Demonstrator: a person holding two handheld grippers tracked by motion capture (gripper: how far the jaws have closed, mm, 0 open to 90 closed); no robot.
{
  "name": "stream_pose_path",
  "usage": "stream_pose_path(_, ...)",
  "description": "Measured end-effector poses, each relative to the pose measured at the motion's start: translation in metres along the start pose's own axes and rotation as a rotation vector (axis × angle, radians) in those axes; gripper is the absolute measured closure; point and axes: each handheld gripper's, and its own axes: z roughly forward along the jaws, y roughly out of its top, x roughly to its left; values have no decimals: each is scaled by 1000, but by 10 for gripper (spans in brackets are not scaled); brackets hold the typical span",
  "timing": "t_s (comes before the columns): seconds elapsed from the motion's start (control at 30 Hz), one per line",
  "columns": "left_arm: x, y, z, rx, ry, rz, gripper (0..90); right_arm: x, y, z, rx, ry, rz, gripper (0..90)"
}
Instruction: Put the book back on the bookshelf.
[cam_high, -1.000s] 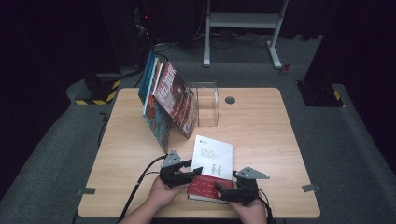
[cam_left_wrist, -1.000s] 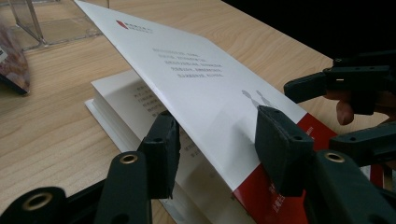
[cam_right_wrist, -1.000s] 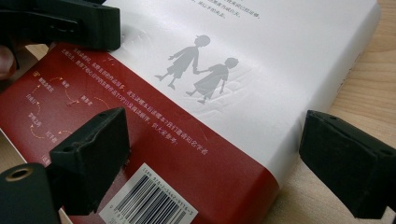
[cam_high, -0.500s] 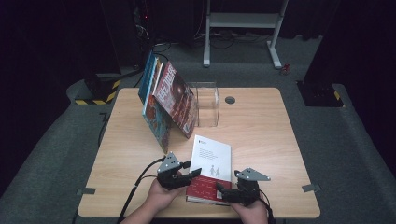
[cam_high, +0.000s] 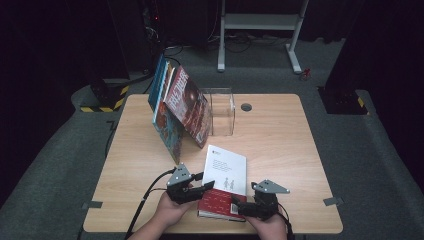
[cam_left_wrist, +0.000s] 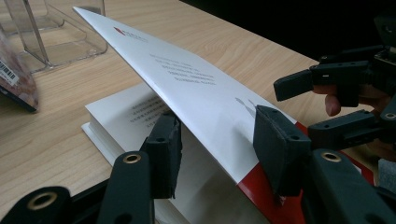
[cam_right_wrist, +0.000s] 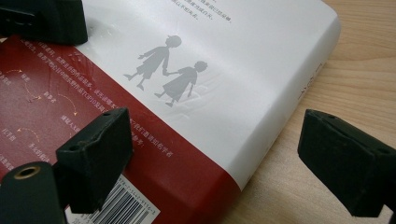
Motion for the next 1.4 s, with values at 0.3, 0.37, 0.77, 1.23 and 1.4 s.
stream_pose_path(0.3, -2, 1, -3, -9, 6, 34, 529, 0, 1, 1, -2, 5, 12, 95)
stream_pose_path(0.37, -5, 2, -5, -17, 13, 49, 531, 0, 1, 1, -4, 9, 20, 90)
stream_pose_path(0.77, -11, 5, -12, -38, 24, 109, 538, -1, 1, 0, -17, 29, 40, 87)
stream_pose_path(1.23, -16, 3, -16, -67, 37, 147, 539, -5, 4, 6, -22, 98, 106, 75)
stream_pose_path(1.4, -16, 3, -15, -65, 40, 145, 539, -13, 4, 12, -6, 171, 161, 75)
